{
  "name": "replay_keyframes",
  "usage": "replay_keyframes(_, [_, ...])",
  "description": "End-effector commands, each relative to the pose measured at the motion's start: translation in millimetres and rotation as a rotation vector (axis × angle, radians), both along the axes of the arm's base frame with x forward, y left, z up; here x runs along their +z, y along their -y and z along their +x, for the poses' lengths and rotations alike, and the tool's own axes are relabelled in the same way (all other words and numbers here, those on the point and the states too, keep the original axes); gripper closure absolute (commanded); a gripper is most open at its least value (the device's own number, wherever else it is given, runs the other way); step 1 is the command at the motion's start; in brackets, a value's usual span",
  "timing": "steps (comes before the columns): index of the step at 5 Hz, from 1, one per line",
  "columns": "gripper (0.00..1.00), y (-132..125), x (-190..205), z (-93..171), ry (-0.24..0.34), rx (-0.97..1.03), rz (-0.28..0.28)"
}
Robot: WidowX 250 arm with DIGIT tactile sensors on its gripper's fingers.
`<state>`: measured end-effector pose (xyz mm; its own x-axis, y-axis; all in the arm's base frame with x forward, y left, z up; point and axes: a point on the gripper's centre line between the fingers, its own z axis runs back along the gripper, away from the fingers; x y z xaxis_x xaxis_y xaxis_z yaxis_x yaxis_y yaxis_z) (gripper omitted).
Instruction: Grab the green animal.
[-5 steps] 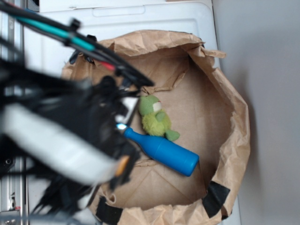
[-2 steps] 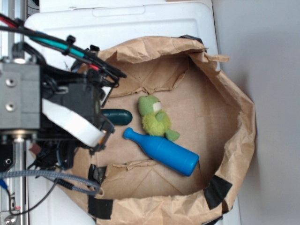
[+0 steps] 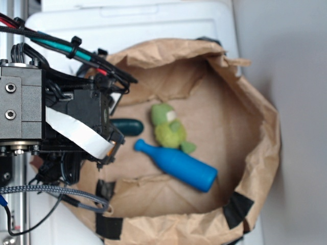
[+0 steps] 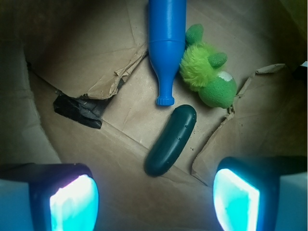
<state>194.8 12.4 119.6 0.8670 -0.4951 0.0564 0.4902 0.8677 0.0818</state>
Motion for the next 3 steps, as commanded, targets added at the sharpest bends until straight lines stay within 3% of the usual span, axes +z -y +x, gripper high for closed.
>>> replay_keyframes(1, [0.0, 1, 7, 2, 0.03, -0.001, 0.003])
replay_keyframes(2, [0.0, 1, 7, 2, 0.03, -0.001, 0.003])
replay_keyframes(3, [0.0, 8, 1, 28, 0.004, 0.001, 0.01])
